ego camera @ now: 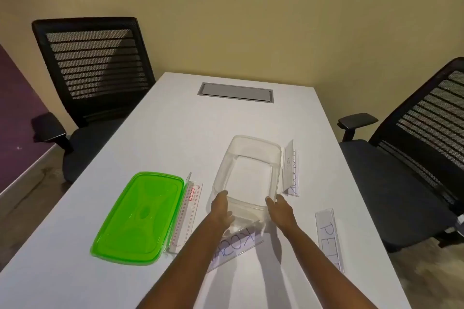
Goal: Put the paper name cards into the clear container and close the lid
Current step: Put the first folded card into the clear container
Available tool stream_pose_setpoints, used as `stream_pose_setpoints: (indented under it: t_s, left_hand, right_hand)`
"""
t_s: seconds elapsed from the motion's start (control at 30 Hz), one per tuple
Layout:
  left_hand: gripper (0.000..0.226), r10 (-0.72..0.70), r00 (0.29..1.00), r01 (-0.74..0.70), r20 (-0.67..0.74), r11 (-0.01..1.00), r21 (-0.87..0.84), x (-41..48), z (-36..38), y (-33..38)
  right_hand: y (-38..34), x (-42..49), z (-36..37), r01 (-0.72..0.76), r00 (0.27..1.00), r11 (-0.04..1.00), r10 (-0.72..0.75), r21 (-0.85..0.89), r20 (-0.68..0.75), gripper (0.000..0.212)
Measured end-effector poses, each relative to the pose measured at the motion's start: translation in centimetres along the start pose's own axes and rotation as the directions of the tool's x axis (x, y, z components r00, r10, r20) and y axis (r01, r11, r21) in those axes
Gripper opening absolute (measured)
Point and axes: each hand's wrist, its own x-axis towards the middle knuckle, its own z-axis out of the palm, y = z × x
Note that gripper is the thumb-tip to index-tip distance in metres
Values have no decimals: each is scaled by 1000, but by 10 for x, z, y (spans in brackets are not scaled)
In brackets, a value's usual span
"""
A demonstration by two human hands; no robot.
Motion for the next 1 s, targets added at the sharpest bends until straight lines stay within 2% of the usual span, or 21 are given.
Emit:
stream_pose_setpoints:
  t_s: [0.07, 0.13, 0.27, 0.37, 0.43, 0.53, 0.57, 0.67, 0.73, 0.8, 0.87, 0.93, 1.0]
  left_hand:
    - [58, -10, 1000, 10, -19, 1000, -13, 6, 7, 0]
    - [56, -12, 1000, 12, -27, 1000, -18, 7, 14, -2]
    - [47, -28, 997, 31, -67, 999, 32, 12, 22, -4]
    - [27, -24, 998, 25, -63, 1000, 15, 15, 22, -5]
    - [30, -14, 998, 12, -61, 999, -38, 19, 21, -4]
    - [18, -22, 997, 18, -69, 998, -57, 22, 18, 1]
    - [13, -21, 997, 20, -71, 1000, -22, 20, 16, 3]
    - [28, -12, 998, 20, -68, 993, 120, 19, 3, 7]
    - [24, 6, 997, 11, -77, 974, 226, 20, -7, 13]
    - [6, 39, 995, -7, -90, 943, 332, 21, -16, 20]
    - [17, 61, 994, -20, -91, 918, 395, 25, -25, 29]
    - [17, 105, 993, -66, -59, 884, 463, 22, -32, 40]
    - [18, 145, 989, -106, -35, 846, 522, 18, -40, 51]
  right_hand:
    - [0, 6, 0, -19, 1000, 1000, 19, 15, -2, 41]
    - [5, 13, 3, -27, 1000, 999, 27, 35, 7, 14]
    - [8, 17, 7, -21, 1000, 999, 21, 30, -2, 3]
    - [7, 18, 8, -20, 1000, 998, 21, 55, -5, 7]
    - [7, 19, 6, -37, 999, 996, 36, 83, 15, 16]
    - [5, 21, 1, -41, 999, 991, 36, 130, 35, 6]
    - [4, 23, 0, -33, 999, 991, 27, 132, 45, 19]
    - [-1, 27, -7, -36, 999, 991, 32, 132, 36, 45]
    - [-3, 31, -11, -39, 999, 987, 36, 156, 19, 46]
    - [-5, 35, -15, -38, 999, 983, 39, 181, -3, 47]
    - [-7, 38, -21, -37, 999, 976, 44, 216, -31, 48]
    - [-8, 41, -29, -26, 996, 964, 47, 264, -72, 42]
    - [-9, 46, -40, -7, 991, 950, 49, 311, -128, 47]
